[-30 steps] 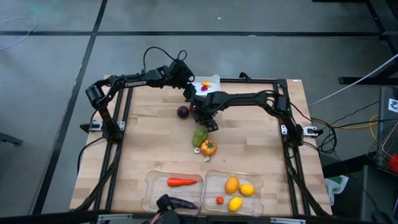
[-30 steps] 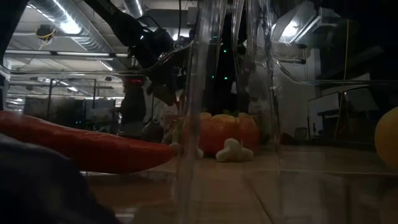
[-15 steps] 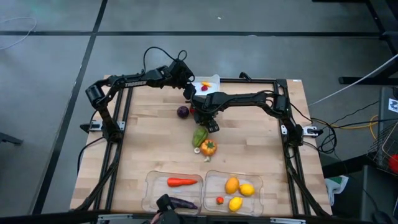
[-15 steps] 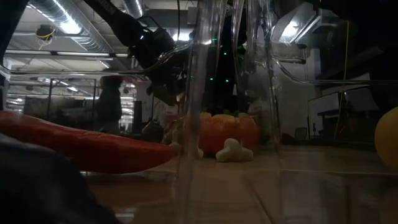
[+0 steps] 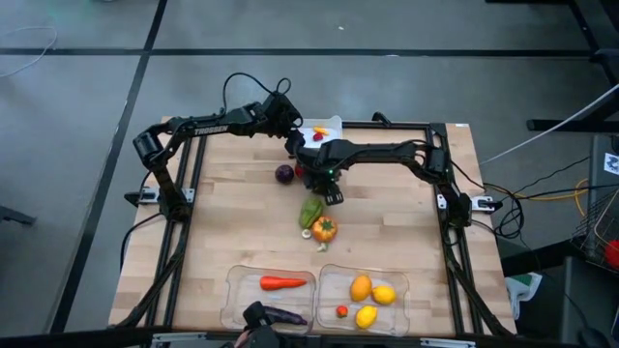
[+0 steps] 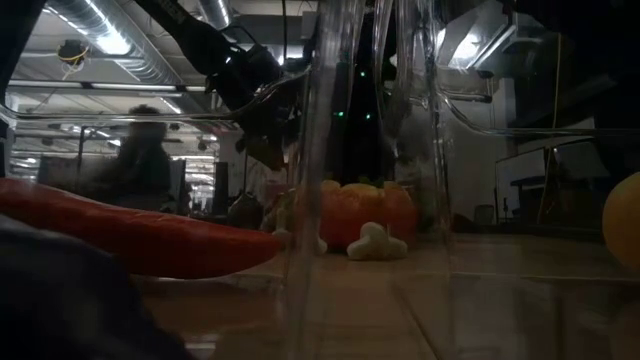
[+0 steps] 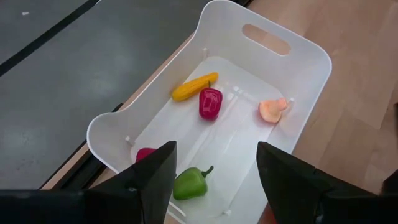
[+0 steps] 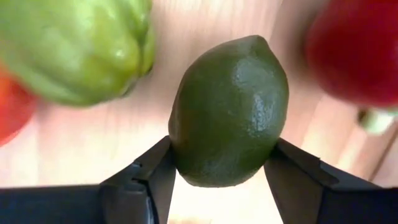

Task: Sort produce into baskets
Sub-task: Put the lime into the right transparent bin

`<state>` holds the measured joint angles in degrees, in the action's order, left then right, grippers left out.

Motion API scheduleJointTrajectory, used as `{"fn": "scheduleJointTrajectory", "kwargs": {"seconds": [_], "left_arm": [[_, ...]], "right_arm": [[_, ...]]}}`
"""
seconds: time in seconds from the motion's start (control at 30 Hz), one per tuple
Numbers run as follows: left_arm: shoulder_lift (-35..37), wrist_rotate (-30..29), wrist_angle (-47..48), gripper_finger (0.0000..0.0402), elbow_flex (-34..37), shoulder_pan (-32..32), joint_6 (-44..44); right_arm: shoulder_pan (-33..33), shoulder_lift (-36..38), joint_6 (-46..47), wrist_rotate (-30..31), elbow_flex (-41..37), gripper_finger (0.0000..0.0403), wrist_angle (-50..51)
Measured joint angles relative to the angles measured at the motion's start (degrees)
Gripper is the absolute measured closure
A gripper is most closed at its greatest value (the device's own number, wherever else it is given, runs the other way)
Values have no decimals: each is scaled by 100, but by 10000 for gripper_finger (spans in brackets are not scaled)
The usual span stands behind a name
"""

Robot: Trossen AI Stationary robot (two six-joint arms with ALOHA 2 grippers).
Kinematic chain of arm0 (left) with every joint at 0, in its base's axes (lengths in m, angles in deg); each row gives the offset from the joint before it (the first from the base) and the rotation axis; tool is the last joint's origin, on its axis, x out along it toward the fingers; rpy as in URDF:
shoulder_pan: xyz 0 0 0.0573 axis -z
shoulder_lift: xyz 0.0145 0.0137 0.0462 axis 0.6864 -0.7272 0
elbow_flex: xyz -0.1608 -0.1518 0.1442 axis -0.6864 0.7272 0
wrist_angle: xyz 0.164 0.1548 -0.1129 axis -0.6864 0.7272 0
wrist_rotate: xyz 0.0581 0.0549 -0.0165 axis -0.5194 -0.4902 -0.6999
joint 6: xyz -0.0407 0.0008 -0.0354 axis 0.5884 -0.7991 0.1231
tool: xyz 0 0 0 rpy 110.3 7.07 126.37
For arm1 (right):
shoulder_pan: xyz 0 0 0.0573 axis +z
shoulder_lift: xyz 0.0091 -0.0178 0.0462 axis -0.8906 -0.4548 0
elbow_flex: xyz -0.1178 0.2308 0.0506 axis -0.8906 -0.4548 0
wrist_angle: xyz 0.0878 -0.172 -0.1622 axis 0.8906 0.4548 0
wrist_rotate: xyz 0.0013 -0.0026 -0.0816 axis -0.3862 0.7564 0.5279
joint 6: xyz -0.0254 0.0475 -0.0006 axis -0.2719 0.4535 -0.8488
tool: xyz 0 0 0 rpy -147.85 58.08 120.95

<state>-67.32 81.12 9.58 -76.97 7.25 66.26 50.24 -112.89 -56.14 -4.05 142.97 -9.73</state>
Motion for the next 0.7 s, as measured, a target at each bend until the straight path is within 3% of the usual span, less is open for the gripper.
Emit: {"fn": "scheduleJointTrajectory", "kwargs": {"seconds": [0.27,0.53,0.7], "left_arm": [[1,0,0,182,0,0,-2],[1,0,1,183,0,0,-4],[1,0,1,183,0,0,-2]], "right_arm": [[185,2,340,-132,896,190,1472],[851,4,860,-372,1540,190,2858],[1383,7,1385,-368,1613,190,3179]]}}
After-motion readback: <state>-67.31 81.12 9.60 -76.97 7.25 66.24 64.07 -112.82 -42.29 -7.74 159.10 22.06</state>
